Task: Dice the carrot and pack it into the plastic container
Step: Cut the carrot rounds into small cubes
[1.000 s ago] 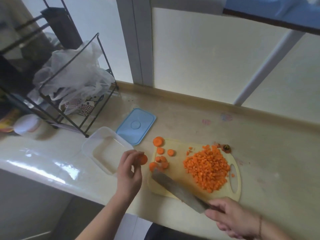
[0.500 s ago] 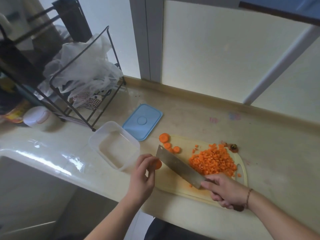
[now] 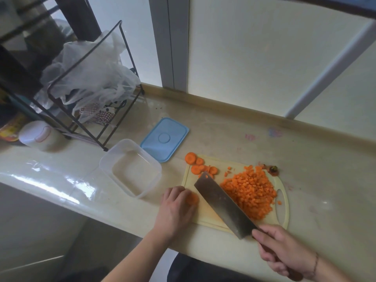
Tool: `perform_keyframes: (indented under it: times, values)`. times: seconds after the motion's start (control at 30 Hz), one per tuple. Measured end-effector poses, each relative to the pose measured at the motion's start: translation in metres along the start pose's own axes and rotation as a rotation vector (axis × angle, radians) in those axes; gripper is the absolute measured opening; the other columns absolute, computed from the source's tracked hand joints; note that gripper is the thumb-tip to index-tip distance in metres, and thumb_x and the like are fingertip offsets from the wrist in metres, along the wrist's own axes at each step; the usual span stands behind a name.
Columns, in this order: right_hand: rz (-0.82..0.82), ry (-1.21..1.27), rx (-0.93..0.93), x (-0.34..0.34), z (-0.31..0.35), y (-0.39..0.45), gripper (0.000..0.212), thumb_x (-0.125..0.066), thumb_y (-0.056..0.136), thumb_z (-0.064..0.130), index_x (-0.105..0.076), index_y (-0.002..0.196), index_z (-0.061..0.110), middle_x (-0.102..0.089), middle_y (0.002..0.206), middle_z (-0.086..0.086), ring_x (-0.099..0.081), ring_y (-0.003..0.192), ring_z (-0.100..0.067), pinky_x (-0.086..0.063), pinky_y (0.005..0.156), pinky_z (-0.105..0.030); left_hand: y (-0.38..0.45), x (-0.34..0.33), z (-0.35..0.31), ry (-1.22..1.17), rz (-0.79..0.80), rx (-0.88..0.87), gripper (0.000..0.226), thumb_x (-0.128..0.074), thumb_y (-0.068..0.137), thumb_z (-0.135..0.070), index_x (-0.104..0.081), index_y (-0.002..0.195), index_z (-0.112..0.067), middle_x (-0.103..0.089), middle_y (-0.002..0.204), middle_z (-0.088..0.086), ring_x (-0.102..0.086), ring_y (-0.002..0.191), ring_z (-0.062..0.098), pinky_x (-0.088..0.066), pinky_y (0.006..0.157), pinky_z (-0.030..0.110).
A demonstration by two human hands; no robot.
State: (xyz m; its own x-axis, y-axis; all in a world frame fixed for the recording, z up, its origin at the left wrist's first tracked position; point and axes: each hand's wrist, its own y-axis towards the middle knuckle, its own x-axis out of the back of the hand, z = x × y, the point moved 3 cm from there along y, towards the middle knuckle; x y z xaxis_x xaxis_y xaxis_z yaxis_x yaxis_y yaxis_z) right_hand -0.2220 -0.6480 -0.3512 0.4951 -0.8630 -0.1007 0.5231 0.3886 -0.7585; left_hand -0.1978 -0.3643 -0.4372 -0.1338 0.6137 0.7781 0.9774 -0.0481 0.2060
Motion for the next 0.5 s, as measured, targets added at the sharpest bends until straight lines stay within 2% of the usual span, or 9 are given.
perform_keyframes:
  times: [0.13,0.23,0.4,0.5]
  values:
    - [0.009,-0.025,-0.078,0.01,-0.018,-0.005,0.058,-0.071,0.069,0.057,-0.042,0.082,0.009,-0.042,0.056,-0.012,-0.034,0.035,-0.012,-0.027,0.035,-0.017,-0.002,-0.001,-0.003,0.031,-0.003,-0.005,0.037,-0.059,0.087,-0.047,-0.063,0.116,-0.024,-0.06,0.111,-0.003,-0.048,0.1,0.019,-0.044,0.085,0.033]
    - [-0.046,-0.007,-0.065,0.021,-0.022,-0.01,0.055,-0.072,0.072,0.057,-0.045,0.08,0.01,-0.041,0.056,-0.013,-0.034,0.035,-0.012,-0.029,0.036,-0.017,-0.002,-0.003,-0.004,0.078,-0.012,0.01,0.039,-0.059,0.085,-0.049,-0.062,0.115,-0.025,-0.06,0.111,-0.003,-0.046,0.102,0.021,-0.044,0.084,0.038]
    - [-0.142,0.076,-0.02,0.031,-0.023,-0.019,0.034,-0.061,0.079,0.04,-0.055,0.089,0.008,-0.041,0.057,-0.015,-0.034,0.036,-0.012,-0.029,0.037,-0.018,-0.001,-0.011,-0.012,0.118,0.004,-0.035,0.042,-0.06,0.084,-0.053,-0.059,0.117,-0.027,-0.058,0.111,-0.005,-0.047,0.102,0.021,-0.045,0.085,0.04]
    - [-0.125,0.083,0.047,0.019,-0.019,-0.024,0.016,-0.059,0.084,0.038,-0.067,0.083,0.024,-0.04,0.056,-0.015,-0.034,0.036,-0.011,-0.027,0.036,-0.016,-0.001,-0.018,-0.019,0.118,0.04,-0.061,0.046,-0.059,0.085,-0.061,-0.06,0.118,-0.028,-0.058,0.113,-0.006,-0.046,0.103,0.019,-0.039,0.091,0.037]
